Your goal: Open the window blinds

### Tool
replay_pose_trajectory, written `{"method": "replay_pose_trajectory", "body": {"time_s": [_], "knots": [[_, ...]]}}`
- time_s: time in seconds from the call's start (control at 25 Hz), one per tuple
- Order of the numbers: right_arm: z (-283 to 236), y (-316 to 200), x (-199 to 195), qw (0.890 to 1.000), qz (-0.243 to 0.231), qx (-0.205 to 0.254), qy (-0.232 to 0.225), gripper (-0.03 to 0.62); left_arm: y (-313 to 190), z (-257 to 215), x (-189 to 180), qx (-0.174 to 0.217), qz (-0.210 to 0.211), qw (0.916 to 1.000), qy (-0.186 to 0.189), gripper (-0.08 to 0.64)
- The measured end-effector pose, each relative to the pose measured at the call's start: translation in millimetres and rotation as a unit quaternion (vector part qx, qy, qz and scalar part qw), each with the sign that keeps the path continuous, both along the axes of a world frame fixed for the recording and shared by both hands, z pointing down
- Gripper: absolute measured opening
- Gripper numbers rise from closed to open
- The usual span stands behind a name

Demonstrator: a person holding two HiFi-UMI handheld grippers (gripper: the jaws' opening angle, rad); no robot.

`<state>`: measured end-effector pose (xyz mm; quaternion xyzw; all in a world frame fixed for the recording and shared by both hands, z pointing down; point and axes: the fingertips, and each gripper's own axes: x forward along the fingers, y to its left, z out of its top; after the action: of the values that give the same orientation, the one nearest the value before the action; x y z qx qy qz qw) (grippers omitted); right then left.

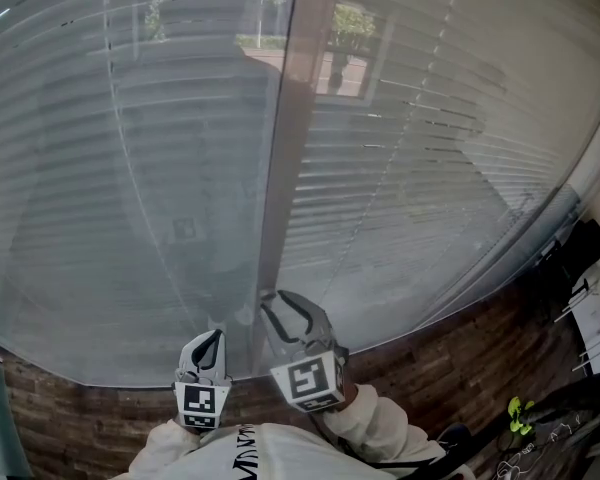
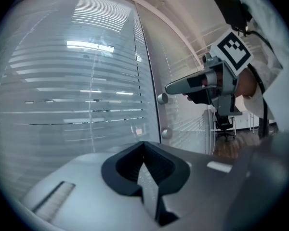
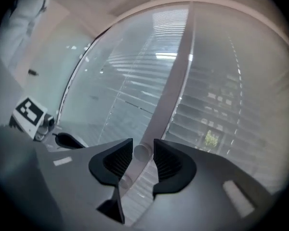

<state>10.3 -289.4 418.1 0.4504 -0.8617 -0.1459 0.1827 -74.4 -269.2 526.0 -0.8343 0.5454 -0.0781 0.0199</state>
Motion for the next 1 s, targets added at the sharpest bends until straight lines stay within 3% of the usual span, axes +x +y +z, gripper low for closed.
{"method": "replay_pose_trajectory", "body": {"time_s": [0.12, 0.24, 0.36, 0.52, 0.6, 0.68, 0.76, 0.84, 0.92, 1.0], "knots": [[6.9, -0.7, -5.1, 0.993, 0.01, 0.049, 0.105, 0.15, 1.3, 1.6, 0.0, -0.001, 0.0, 1.0, 0.0, 0.0], [17.4, -4.8, -7.4, 0.973, 0.022, 0.097, 0.207, 0.155, 1.3, 2.8, -1.6, -0.002, -0.003, 1.0, 0.002, 0.0], [28.7, -9.9, -7.0, 0.941, 0.035, 0.138, 0.306, 0.156, 2.3, 4.1, -3.9, -0.003, -0.007, 1.0, 0.003, 0.0], [30.7, -15.8, -5.8, 0.888, 0.056, 0.205, 0.409, 0.156, 3.9, 6.7, -3.8, -0.007, -0.008, 0.9999, 0.006, 0.0], [30.2, -16.8, -7.1, 0.87, 0.056, 0.224, 0.435, 0.156, 4.2, 7.4, -2.6, -0.008, -0.008, 0.9999, 0.006, 0.0], [30.0, -17.2, -8.7, 0.861, 0.053, 0.235, 0.449, 0.155, 4.2, 7.0, -1.7, -0.008, -0.009, 0.9999, 0.007, 0.0], [30.7, -16.8, -9.6, 0.861, 0.052, 0.237, 0.447, 0.132, 3.9, 6.4, -1.2, -0.008, -0.009, 0.9999, 0.008, 0.0], [32.1, -16.4, -9.5, 0.873, 0.056, 0.229, 0.428, 0.127, 3.4, 6.3, -0.7, -0.008, -0.01, 0.9999, 0.007, 0.0], [31.1, -16.5, -9.7, 0.896, 0.06, 0.21, 0.386, 0.127, 2.7, 6.6, -0.2, -0.007, -0.009, 0.9999, 0.005, 0.0], [28.3, -16.1, -10.3, 0.928, 0.063, 0.178, 0.321, 0.127, 2.5, 6.4, -0.2, -0.007, -0.009, 0.9999, 0.004, 0.0]]}}
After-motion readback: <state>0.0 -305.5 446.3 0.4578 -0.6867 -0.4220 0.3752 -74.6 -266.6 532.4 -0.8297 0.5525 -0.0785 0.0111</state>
